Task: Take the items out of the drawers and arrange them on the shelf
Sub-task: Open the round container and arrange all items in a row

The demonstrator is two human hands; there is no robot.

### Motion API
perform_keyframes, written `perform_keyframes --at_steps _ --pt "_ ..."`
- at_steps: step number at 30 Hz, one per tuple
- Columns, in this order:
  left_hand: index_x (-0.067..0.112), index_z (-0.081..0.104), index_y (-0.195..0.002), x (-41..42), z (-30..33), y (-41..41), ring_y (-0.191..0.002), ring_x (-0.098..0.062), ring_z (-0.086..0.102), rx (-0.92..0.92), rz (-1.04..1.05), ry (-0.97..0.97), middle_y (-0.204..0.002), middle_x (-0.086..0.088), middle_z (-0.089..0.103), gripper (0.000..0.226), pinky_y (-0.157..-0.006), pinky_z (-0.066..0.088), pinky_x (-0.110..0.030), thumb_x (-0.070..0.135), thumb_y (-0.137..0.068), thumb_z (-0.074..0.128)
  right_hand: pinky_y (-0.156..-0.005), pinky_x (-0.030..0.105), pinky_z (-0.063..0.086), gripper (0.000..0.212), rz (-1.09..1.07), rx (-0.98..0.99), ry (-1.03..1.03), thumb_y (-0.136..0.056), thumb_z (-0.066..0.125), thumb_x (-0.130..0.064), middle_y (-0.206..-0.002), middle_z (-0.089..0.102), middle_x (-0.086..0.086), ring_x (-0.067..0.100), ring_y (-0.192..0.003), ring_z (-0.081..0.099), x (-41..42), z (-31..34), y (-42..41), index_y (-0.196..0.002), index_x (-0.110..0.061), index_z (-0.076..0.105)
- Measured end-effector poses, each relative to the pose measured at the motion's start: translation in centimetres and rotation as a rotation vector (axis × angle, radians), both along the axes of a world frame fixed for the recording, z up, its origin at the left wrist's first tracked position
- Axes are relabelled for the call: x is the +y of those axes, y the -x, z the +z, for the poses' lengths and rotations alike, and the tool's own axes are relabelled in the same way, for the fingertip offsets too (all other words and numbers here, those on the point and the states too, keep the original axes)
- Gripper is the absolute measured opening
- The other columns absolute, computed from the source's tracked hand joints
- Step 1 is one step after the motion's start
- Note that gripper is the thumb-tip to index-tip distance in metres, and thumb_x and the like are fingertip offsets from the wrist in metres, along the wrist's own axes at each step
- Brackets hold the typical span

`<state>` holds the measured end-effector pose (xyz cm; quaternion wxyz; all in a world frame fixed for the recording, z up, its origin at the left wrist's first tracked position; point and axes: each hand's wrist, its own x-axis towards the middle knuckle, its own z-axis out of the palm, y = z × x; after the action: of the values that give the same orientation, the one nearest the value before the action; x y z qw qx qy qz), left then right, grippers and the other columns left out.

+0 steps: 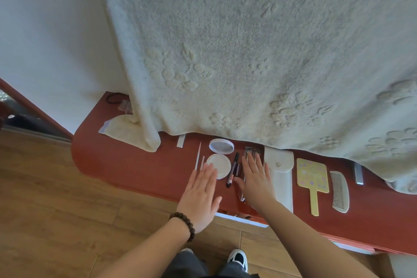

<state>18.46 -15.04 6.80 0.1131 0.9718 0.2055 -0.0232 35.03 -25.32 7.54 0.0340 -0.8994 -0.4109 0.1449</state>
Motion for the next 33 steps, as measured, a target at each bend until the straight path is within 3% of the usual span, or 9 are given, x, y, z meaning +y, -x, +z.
perform_keyframes --at_steps 2,6,15,24,28,33 --pt "0.010 0.007 -0.151 -1.3 -0.2 -0.5 -0.147 -0.021 0.002 -0.015 -0.167 -0.015 -0.159 -0.007 0.001 0.071 -0.117 0.009 -0.045 0.047 -0.094 0.029 -0.118 0.041 -0.006 0.066 -0.005 0.018 -0.003 -0.098 0.033 -0.049 -0.161 -0.005 0.000 0.019 -0.146 -0.015 0.3 0.0 -0.4 -0.152 -0.020 0.009" --pt "0.011 -0.005 -0.151 -2.4 -1.1 -1.0 -0.141 -0.015 -0.025 0.075 -0.226 -0.013 -0.156 -0.001 -0.021 0.074 -0.114 -0.013 -0.037 0.051 -0.097 0.027 -0.119 0.042 -0.005 0.053 0.005 0.024 0.003 -0.098 0.038 -0.044 -0.161 0.001 0.000 0.020 -0.147 -0.013 0.5 -0.1 -0.8 -0.146 -0.022 0.028" --pt "0.012 -0.008 -0.150 -2.9 -1.2 -1.3 -0.145 -0.015 -0.017 0.128 -0.194 0.024 -0.157 -0.002 -0.020 0.075 -0.117 -0.008 -0.034 0.053 -0.097 0.025 -0.119 0.042 -0.004 0.048 0.031 0.001 -0.008 -0.098 0.041 -0.042 -0.160 0.011 0.001 0.020 -0.147 -0.009 0.5 -0.4 -0.9 -0.142 -0.021 0.035" --pt "0.018 -0.010 -0.150 -3.9 -0.3 -2.1 -0.141 -0.017 -0.027 0.091 -0.215 0.011 -0.154 -0.001 -0.027 0.074 -0.112 -0.017 -0.037 0.055 -0.096 0.025 -0.118 0.036 -0.009 0.060 -0.046 -0.017 -0.105 -0.099 0.030 -0.049 -0.160 -0.009 -0.003 0.015 -0.144 -0.021 -3.3 0.6 -1.9 -0.151 -0.027 0.011" --pt "0.018 -0.013 -0.149 -5.1 0.1 -3.8 -0.141 -0.020 -0.027 0.100 -0.274 -0.004 -0.154 -0.002 -0.026 0.075 -0.112 -0.018 -0.039 0.055 -0.096 0.026 -0.116 0.036 -0.011 0.065 -0.152 -0.030 -0.047 -0.097 0.027 -0.053 -0.158 -0.021 -0.003 0.017 -0.141 -0.028 -7.8 -0.2 -2.4 -0.151 -0.030 -0.002" --pt "0.014 -0.006 -0.150 -7.0 0.2 -5.8 -0.144 -0.023 -0.021 0.151 -0.346 -0.009 -0.156 -0.007 -0.024 0.078 -0.115 -0.015 -0.042 0.055 -0.095 0.030 -0.117 0.036 -0.007 0.067 -0.104 0.037 0.065 -0.097 0.022 -0.055 -0.157 -0.025 -0.001 0.015 -0.141 -0.025 -9.5 -1.4 -2.8 -0.149 -0.032 -0.014"
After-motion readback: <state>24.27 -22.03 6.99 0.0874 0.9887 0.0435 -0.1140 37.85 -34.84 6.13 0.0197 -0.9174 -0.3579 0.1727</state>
